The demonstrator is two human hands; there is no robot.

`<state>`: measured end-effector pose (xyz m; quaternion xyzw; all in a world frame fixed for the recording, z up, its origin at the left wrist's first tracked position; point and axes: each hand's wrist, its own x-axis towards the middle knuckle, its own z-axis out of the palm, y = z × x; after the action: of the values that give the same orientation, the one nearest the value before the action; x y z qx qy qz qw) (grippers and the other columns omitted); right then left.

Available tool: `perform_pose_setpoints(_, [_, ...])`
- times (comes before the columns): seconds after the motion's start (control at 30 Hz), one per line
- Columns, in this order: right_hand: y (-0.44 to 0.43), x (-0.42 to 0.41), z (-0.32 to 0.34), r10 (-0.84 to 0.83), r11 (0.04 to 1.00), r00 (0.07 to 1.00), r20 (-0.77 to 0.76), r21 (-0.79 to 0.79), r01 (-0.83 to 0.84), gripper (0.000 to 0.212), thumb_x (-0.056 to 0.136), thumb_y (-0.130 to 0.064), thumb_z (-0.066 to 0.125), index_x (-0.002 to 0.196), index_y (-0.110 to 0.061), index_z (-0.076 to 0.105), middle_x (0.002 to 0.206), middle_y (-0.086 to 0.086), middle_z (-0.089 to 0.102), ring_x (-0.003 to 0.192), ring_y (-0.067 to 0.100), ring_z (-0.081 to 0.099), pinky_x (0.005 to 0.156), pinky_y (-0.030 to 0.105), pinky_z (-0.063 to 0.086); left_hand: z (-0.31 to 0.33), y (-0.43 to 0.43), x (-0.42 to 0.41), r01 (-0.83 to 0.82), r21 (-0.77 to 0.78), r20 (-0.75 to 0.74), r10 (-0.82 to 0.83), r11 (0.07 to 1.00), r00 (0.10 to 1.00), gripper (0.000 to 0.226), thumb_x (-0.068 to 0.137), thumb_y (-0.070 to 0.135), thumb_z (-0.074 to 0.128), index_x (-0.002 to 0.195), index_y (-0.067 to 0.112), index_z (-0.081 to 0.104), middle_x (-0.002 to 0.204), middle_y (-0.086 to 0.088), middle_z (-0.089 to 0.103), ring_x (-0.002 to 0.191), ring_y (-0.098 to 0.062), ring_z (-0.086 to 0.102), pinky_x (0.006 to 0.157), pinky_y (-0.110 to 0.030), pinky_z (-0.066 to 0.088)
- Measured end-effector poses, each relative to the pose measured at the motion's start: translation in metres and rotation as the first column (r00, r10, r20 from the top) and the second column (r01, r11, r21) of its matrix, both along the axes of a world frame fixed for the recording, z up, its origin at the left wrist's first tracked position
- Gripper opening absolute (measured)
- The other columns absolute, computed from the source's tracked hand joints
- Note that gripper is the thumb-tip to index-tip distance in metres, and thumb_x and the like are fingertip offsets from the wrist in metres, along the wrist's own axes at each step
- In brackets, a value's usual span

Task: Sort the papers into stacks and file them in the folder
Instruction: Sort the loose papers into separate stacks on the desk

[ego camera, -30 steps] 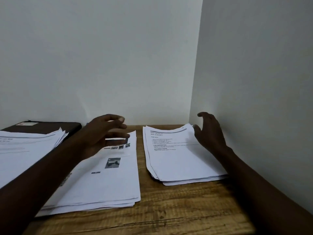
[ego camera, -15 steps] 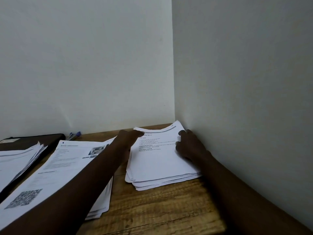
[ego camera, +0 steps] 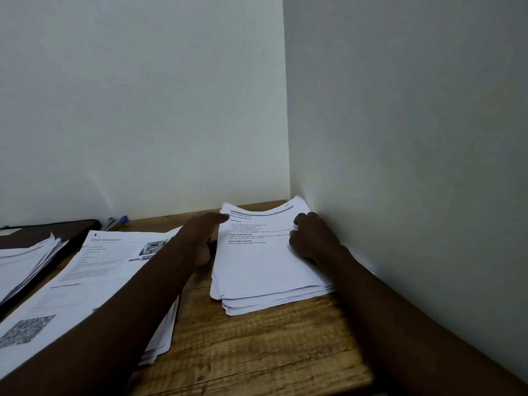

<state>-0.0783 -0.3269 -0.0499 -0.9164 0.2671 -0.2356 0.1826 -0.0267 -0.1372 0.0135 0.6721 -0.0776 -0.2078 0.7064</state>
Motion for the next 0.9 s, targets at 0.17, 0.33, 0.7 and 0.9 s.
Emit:
perform_pose_setpoints(0.17, [0.001,0.0,0.0,-0.005,1.0,1.0,-0.005,-0.005,0.005,0.031,0.095,-0.018,0.046,0.123,-0.007,0.052,0.13,0.014,0.048,0.121,0.031,0.048,0.098,0.034,0.04,-0.001,0.001,0.004,0.067,0.092,0.002,-0.067,0.994,0.998,0.015,0.1,0.013,0.052,0.086,0.008,0.057,0.07,-0.011,0.065,0.064,-0.022,0.061,0.058,-0.032,0.049])
perform_pose_setpoints(0.33, [0.0,0.0,0.0,-0.011,1.0,1.0,0.015,0.005,0.011,0.032,0.093,-0.019,0.049,0.123,-0.007,0.053,0.131,0.014,0.048,0.122,0.031,0.047,0.098,0.035,0.04,0.004,-0.004,-0.005,0.061,0.17,0.147,-0.086,0.984,0.985,0.017,0.097,0.014,0.059,0.083,0.011,0.049,0.077,-0.003,0.046,0.06,-0.016,0.049,0.046,-0.021,0.041])
perform_pose_setpoints(0.7, [0.002,-0.002,0.003,-0.002,0.999,1.0,0.008,0.032,0.002,0.034,0.091,-0.018,0.051,0.124,-0.007,0.052,0.132,0.015,0.047,0.124,0.031,0.047,0.1,0.037,0.041,0.004,-0.001,0.016,0.002,0.064,-0.031,0.0,0.998,1.0,0.039,0.092,0.022,0.065,0.125,0.011,0.05,0.122,-0.009,0.045,0.103,-0.027,0.053,0.066,-0.034,0.045])
perform_pose_setpoints(0.9, [0.003,-0.002,0.004,0.002,0.999,1.0,0.01,0.034,-0.003,0.034,0.09,-0.018,0.052,0.123,-0.008,0.053,0.13,0.015,0.049,0.121,0.032,0.05,0.098,0.036,0.043,-0.008,-0.004,0.036,0.064,0.079,-0.054,-0.06,0.995,0.997,0.045,0.095,0.019,0.061,0.136,0.003,0.051,0.116,-0.014,0.063,0.087,-0.026,0.063,0.063,-0.036,0.05])
